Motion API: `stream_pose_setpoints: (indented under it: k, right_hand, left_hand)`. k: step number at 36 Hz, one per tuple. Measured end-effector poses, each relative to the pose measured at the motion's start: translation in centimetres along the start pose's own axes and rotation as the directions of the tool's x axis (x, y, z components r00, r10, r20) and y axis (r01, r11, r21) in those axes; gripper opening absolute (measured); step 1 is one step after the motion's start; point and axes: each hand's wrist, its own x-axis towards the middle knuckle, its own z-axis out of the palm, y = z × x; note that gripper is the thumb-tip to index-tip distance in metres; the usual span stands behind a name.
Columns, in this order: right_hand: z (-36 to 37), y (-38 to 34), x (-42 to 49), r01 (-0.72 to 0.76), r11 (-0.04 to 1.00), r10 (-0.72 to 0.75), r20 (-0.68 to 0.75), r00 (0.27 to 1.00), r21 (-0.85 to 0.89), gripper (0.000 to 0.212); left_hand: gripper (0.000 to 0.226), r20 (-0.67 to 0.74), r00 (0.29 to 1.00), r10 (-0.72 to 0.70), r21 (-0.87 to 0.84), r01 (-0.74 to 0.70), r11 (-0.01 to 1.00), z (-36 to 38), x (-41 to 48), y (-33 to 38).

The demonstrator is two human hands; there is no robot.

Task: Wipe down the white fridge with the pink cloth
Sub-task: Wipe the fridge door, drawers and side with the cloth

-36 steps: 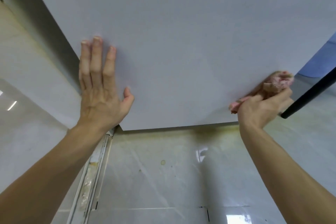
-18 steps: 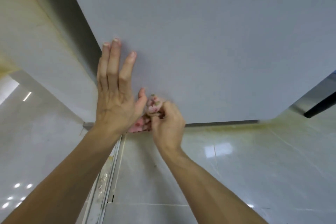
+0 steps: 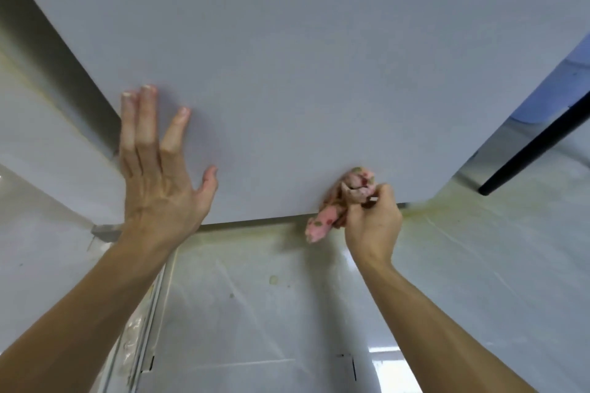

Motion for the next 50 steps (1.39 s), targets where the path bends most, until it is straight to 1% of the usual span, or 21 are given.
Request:
stream_pose_setpoints:
  k: [2,3,6,7,9,13,15,18,21,23,27,30,32,33,35,38,41,43,45,48,50]
  right_hand:
    - [-1.5,0.8,2.1,-0.123,0.990,0.131,-0.119,0.984,0.072,0.016]
    - [-2.2,1.1,3.5,-0.196,0.972,0.218,-0.185,0.958,0.130,0.014]
    - [-4.9,1.9,8.1,-0.355,0.875,0.457,-0.318,0.831,0.329,0.021]
    - [-5.8,2.0,9.2,-0.368,0.859,0.484,-0.332,0.810,0.355,0.023]
    - [-6.9,2.1,10.5,-0.365,0.868,0.476,-0.355,0.804,0.337,0.025]
    - [-6.3,1.0,9.3,-0.327,0.920,0.388,-0.390,0.835,0.216,0.034]
    - [-4.9,-0.1,7.5,-0.296,0.940,0.338,-0.361,0.869,0.167,0.040]
    - [-2.5,-1.4,4.0,-0.262,0.953,0.295,-0.275,0.915,0.149,0.039]
    - [0.5,-1.7,0.5,-0.275,0.955,0.289,-0.138,0.947,0.116,0.034]
    - [2.5,-2.0,-1.3,-0.317,0.943,0.325,-0.072,0.943,0.104,0.028]
    - [5.8,-2.8,-3.8,-0.443,0.886,0.444,0.028,0.896,0.134,0.028]
    - [9.2,-4.0,-7.0,-0.458,0.872,0.428,0.184,0.885,0.174,0.023]
    - [11.6,-5.6,-9.2,-0.506,0.824,0.439,0.276,0.855,0.257,0.035]
    - [12.7,-6.6,-10.1,-0.538,0.790,0.457,0.300,0.837,0.296,0.037]
    - [14.9,-7.8,-11.6,-0.600,0.720,0.490,0.355,0.796,0.350,0.033]
    - [16.5,-8.5,-13.0,-0.653,0.691,0.458,0.512,0.727,0.309,0.024]
    - [16.3,-8.5,-12.8,-0.731,0.636,0.480,0.616,0.625,0.247,0.018]
    - [16.0,-7.9,-12.4,-0.763,0.593,0.501,0.623,0.601,0.259,0.012]
    - [15.4,-7.1,-11.5,-0.759,0.595,0.536,0.574,0.620,0.265,0.026]
    - [13.6,-5.4,-9.7,-0.705,0.626,0.550,0.453,0.702,0.334,0.043]
    - [12.0,-4.1,-8.0,-0.663,0.658,0.564,0.349,0.748,0.357,0.045]
  left_hand:
    - [0.082,-0.009,1.000,0.000,-0.013,0.000,1.000,0.1,0.0,0.2]
    - [0.082,-0.013,1.000,-0.001,-0.020,0.001,1.000,0.2,0.0,0.2]
    - [0.080,-0.018,1.000,-0.012,-0.042,0.011,0.999,0.2,0.1,0.4]
    - [0.079,-0.021,1.000,-0.014,-0.044,0.014,0.999,0.2,0.1,0.5]
    - [0.080,-0.025,1.000,-0.014,-0.043,0.013,0.999,0.2,0.2,0.7]
    - [0.083,-0.028,0.999,-0.025,-0.036,0.024,0.999,0.2,0.1,0.6]
    - [0.085,-0.002,1.000,-0.025,-0.012,0.025,1.000,0.0,0.0,0.4]
    - [0.086,0.037,0.999,-0.025,0.016,0.024,1.000,-0.3,-0.3,0.0]
    - [0.084,0.054,0.999,-0.011,0.029,0.009,1.000,-0.6,-0.4,-0.4]
    - [0.086,0.061,0.998,-0.014,0.019,0.013,1.000,-0.7,-0.5,-0.5]
    - [0.087,0.065,0.998,-0.028,0.001,0.028,1.000,-0.8,-0.5,-0.5]
    - [0.088,0.051,0.998,-0.038,0.006,0.038,0.999,-0.5,-0.6,-0.4]
    - [0.089,0.048,0.998,-0.028,-0.001,0.028,1.000,-0.4,-0.6,-0.5]
    - [0.089,0.050,0.998,-0.022,-0.009,0.023,1.000,-0.4,-0.5,-0.5]
    - [0.090,0.061,0.998,-0.016,-0.012,0.016,1.000,-0.5,-0.4,-0.7]
    - [0.089,0.069,0.997,-0.031,-0.008,0.032,0.999,-0.6,-0.5,-0.6]
    - [0.089,0.061,0.997,-0.052,-0.019,0.054,0.998,-0.4,-0.4,0.0]
    - [0.088,0.049,0.997,-0.053,-0.021,0.054,0.998,-0.2,-0.4,0.2]
    - [0.088,0.040,0.998,-0.043,-0.015,0.044,0.999,-0.1,-0.4,0.0]
    - [0.087,0.035,0.999,-0.026,0.005,0.025,1.000,-0.3,-0.5,-0.4]
    - [0.085,0.039,0.999,-0.013,0.014,0.013,1.000,-0.4,-0.5,-0.7]
